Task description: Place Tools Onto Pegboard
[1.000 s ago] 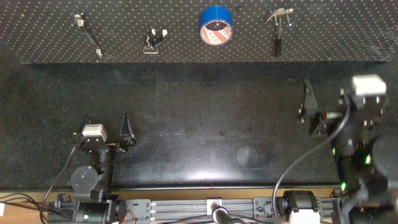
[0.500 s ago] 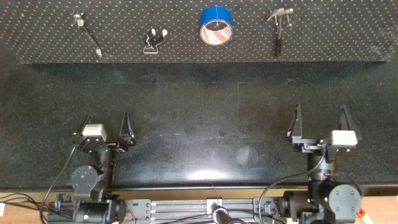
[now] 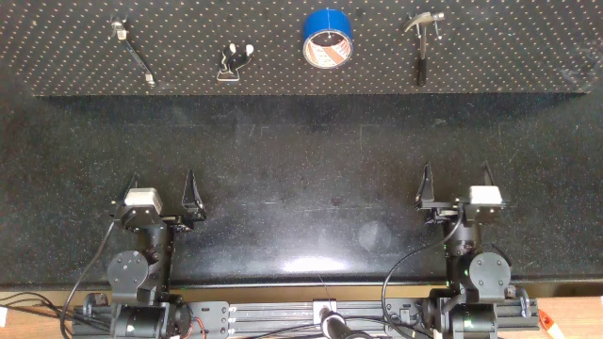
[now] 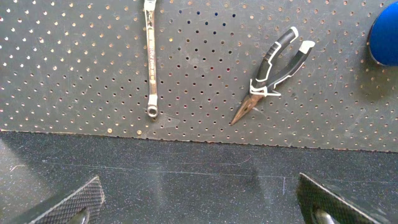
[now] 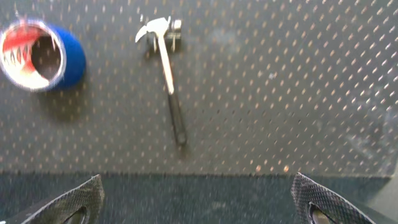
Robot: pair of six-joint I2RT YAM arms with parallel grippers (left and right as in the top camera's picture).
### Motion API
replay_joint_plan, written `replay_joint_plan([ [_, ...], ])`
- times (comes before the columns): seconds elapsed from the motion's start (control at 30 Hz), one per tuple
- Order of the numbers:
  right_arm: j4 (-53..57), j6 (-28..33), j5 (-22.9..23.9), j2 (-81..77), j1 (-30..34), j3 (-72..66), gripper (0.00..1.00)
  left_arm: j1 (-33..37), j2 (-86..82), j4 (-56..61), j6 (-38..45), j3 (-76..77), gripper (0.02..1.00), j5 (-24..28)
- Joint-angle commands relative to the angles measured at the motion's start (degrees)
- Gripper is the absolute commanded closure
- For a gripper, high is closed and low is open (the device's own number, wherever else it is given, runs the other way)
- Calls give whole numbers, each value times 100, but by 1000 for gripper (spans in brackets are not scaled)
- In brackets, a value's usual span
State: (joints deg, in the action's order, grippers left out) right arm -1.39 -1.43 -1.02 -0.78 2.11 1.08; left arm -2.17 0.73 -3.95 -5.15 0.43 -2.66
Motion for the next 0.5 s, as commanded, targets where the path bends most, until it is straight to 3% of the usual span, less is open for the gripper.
replay_joint_plan([
  [0.03,450,63,-111,76,-44,-85,23,28,-55,-39,76,-11,23,35],
  [0.5,562,-46,-90,72,-44,-85,23,28,-55,-42,76,-11,23,35],
])
